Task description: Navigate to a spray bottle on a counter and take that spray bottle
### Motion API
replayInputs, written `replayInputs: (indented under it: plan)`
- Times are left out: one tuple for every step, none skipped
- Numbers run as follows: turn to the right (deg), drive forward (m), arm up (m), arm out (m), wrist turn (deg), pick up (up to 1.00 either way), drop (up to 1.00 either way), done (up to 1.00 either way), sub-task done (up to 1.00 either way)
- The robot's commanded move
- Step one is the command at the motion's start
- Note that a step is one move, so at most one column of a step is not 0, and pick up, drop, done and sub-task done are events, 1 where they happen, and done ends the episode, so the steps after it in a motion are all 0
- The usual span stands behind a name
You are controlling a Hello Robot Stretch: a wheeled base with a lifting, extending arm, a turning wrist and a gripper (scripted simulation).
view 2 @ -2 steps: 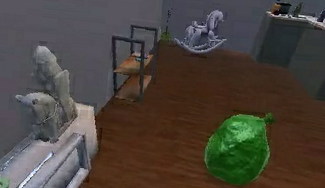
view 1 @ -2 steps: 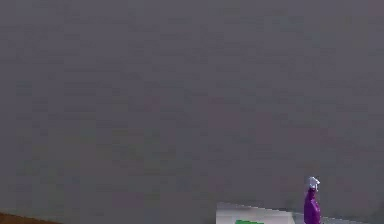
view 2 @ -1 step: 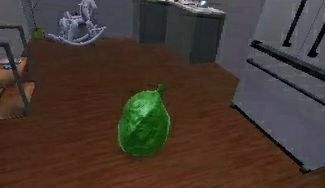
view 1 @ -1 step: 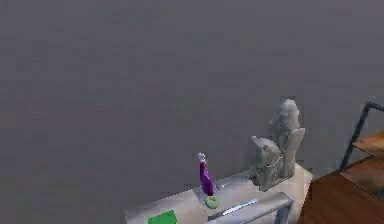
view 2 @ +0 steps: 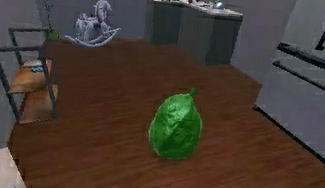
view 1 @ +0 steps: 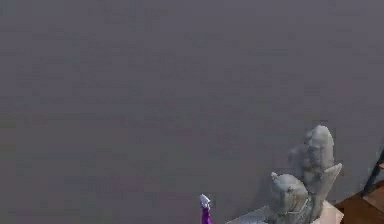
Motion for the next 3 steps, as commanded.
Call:
replayInputs:
  plan:
    - [-45.0, 0.0, 0.0, 0.0, 0.0, 0.0, 0.0, 0.0, 0.0]
    - [-30.0, 0.0, 0.0, 0.0, 0.0, 0.0, 0.0, 0.0, 0.0]
    - [0.0, 0.0, 0.5, 0.0, 0.0, 0.0, 0.0, 0.0, 0.0]
